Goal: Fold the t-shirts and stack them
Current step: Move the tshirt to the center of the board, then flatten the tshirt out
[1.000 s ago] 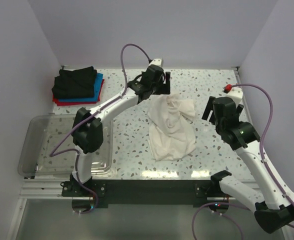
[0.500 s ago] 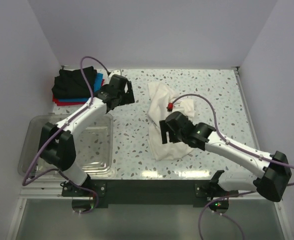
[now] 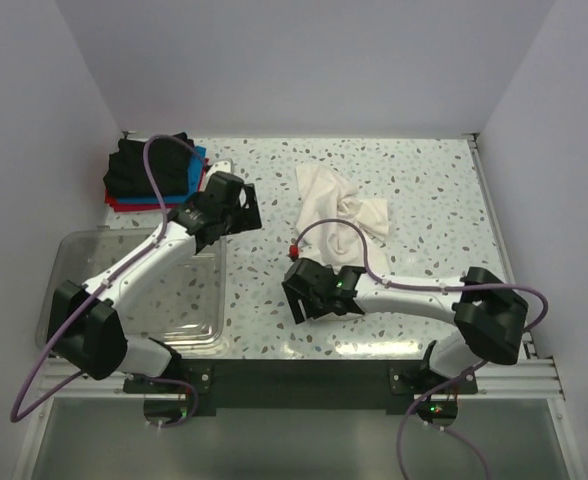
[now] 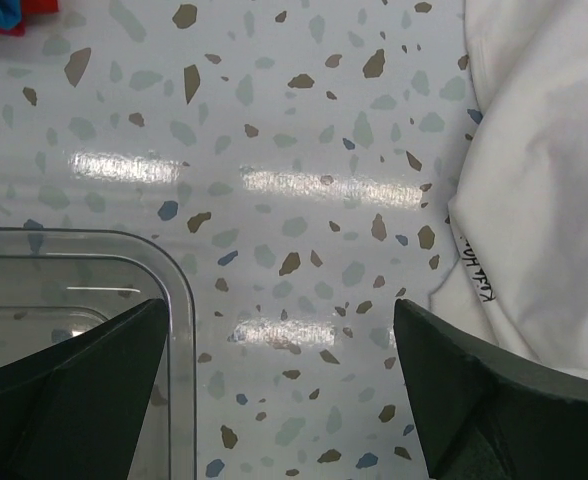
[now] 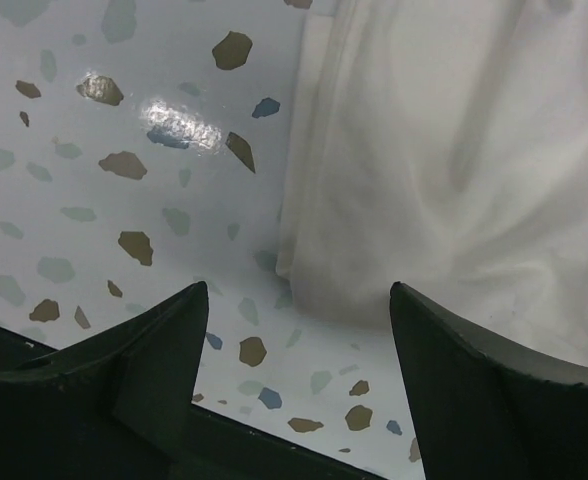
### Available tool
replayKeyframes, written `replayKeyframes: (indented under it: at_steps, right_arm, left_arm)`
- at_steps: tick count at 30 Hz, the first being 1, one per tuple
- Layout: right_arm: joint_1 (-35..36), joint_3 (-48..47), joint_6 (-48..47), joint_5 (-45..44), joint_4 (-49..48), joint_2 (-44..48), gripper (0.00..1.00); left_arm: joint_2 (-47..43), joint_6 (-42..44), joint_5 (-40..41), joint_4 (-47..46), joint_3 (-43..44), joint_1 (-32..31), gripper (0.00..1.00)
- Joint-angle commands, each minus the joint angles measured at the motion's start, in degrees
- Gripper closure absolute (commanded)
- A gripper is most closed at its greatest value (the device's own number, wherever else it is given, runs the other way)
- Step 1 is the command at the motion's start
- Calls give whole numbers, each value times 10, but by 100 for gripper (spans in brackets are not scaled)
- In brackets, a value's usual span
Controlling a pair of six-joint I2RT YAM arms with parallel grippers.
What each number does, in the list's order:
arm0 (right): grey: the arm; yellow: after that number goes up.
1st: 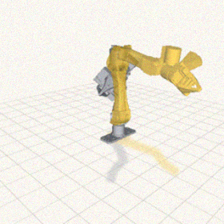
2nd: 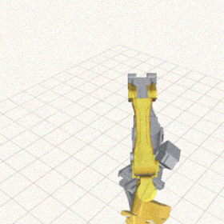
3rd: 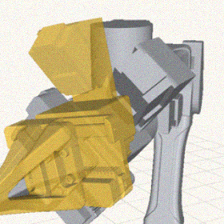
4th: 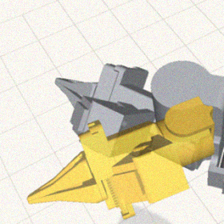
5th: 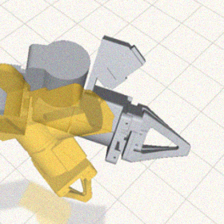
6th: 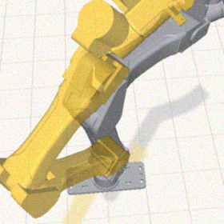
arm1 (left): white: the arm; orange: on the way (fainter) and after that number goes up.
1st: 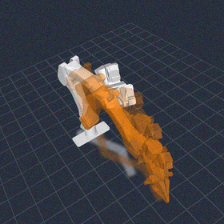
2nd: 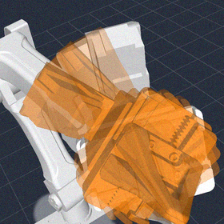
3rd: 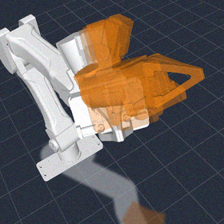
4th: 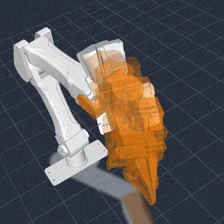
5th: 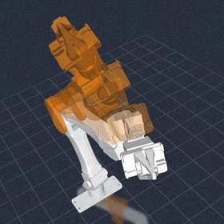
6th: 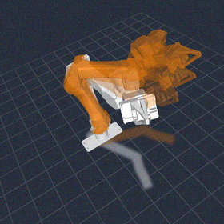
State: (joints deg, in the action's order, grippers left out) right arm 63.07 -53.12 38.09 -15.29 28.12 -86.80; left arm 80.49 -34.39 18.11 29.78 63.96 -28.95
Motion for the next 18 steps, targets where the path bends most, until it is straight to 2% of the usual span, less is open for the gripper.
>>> replayKeyframes:
  at_steps: [1,3,6,9,11,12,13,17,18]
  right_arm:
    - [2,-3,18,-18,-14,-23,24]
    - [2,-8,19,-32,-4,-39,26]
    - [2,-12,18,-37,-1,-69,36]
    - [3,-22,14,-40,11,-94,51]
    - [2,-32,14,-43,26,-100,77]
    - [2,-48,14,-50,48,-96,94]
    - [2,-58,12,-54,61,-91,99]
    - [2,-153,-4,-48,131,-46,100]
    - [1,-213,-14,-47,161,-29,100]
  left_arm:
    - [-30,-22,-2,10,-12,1,0]
    - [-38,-22,3,17,-15,1,0]
    - [-51,-22,10,21,-21,1,0]
    - [-63,-21,15,23,-30,1,0]
    - [-71,-21,19,26,-31,1,0]
    - [-74,-18,23,27,-32,1,0]
    - [-80,-16,29,28,-31,1,0]
    - [-90,1,51,48,-10,3,0]
    - [-93,9,57,52,5,3,0]
